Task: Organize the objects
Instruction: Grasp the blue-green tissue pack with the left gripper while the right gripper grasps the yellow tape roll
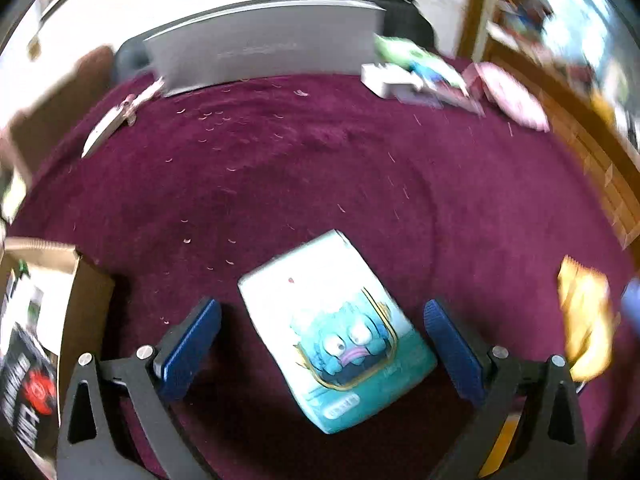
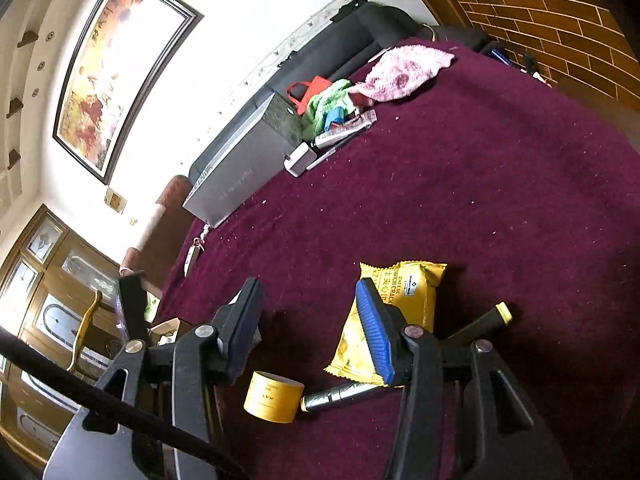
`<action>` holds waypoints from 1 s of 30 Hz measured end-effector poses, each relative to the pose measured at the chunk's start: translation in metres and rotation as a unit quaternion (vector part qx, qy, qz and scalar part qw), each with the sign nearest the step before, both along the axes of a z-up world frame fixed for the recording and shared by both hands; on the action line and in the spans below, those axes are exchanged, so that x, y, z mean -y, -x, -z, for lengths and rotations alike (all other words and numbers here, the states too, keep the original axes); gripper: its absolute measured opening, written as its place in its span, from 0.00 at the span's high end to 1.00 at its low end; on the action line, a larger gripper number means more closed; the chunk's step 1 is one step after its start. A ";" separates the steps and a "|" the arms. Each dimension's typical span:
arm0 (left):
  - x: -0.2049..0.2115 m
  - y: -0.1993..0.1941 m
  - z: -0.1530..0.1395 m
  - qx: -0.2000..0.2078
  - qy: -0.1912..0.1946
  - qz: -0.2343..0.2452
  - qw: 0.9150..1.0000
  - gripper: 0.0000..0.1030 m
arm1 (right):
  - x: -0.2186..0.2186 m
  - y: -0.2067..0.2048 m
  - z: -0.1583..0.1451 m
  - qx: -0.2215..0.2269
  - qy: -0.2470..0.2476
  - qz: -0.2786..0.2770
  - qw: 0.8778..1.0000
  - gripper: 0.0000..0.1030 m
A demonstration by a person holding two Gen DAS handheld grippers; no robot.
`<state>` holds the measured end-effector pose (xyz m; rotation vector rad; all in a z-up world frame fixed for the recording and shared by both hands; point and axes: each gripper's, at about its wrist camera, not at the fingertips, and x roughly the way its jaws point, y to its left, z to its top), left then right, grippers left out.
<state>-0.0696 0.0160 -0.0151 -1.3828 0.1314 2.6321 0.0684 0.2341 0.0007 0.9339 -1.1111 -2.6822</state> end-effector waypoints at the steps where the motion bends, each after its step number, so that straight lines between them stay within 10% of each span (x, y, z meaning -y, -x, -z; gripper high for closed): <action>1: -0.001 -0.004 -0.002 0.002 -0.006 0.008 1.000 0.25 | 0.000 0.000 -0.001 -0.001 -0.002 0.001 1.000 0.52; 3: -0.003 -0.011 -0.007 0.004 -0.008 0.041 0.999 0.62 | 0.001 -0.001 -0.001 -0.004 -0.002 0.000 1.000 0.51; 14: 0.052 -0.067 -0.046 0.000 -0.119 0.057 0.991 0.62 | 0.031 0.005 0.004 0.005 -0.050 -0.035 0.998 0.50; 30: 0.094 -0.138 -0.056 -0.032 -0.124 0.066 0.990 0.62 | 0.097 -0.001 0.006 0.087 -0.137 -0.080 0.984 0.48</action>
